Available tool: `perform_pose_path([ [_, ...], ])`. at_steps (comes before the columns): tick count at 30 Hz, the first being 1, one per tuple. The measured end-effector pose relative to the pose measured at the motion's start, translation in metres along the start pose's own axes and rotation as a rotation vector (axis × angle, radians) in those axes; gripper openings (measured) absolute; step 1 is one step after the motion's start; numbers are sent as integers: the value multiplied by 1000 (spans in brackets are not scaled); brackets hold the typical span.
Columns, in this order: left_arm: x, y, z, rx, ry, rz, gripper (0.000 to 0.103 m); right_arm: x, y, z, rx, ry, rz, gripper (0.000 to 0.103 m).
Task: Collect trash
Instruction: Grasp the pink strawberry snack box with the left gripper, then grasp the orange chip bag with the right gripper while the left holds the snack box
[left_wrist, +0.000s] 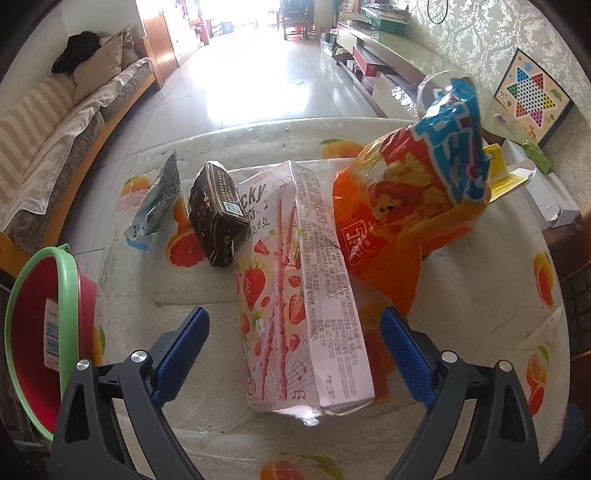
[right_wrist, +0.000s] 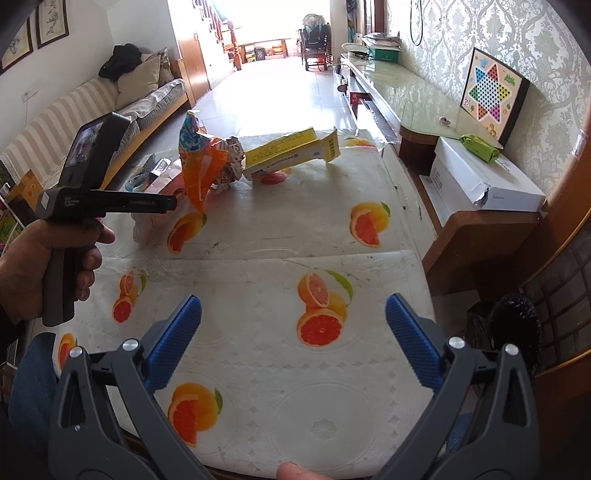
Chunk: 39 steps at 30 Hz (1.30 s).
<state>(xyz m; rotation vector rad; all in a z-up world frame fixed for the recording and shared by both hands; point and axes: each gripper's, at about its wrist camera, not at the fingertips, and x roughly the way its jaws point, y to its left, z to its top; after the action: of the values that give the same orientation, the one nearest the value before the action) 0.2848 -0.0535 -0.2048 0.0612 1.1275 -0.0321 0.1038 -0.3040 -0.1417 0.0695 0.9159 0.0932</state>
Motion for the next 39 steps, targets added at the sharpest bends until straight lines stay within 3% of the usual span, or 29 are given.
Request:
perform_pose_path([
  [5, 10, 6, -1, -26, 31, -1, 53, 4, -14, -3, 29, 11, -17, 98],
  [17, -29, 22, -32, 17, -34, -58, 49, 19, 19, 27, -23, -20, 15, 98],
  [24, -62, 38, -62, 0, -64, -161, 49, 31, 56, 40, -90, -26, 38, 98],
  [29, -84, 49, -88, -3, -91, -206, 49, 38, 78, 71, -126, -74, 37, 98],
  [39, -125, 97, -123, -65, -151, -196, 49, 84, 129, 138, -244, -125, 23, 98],
])
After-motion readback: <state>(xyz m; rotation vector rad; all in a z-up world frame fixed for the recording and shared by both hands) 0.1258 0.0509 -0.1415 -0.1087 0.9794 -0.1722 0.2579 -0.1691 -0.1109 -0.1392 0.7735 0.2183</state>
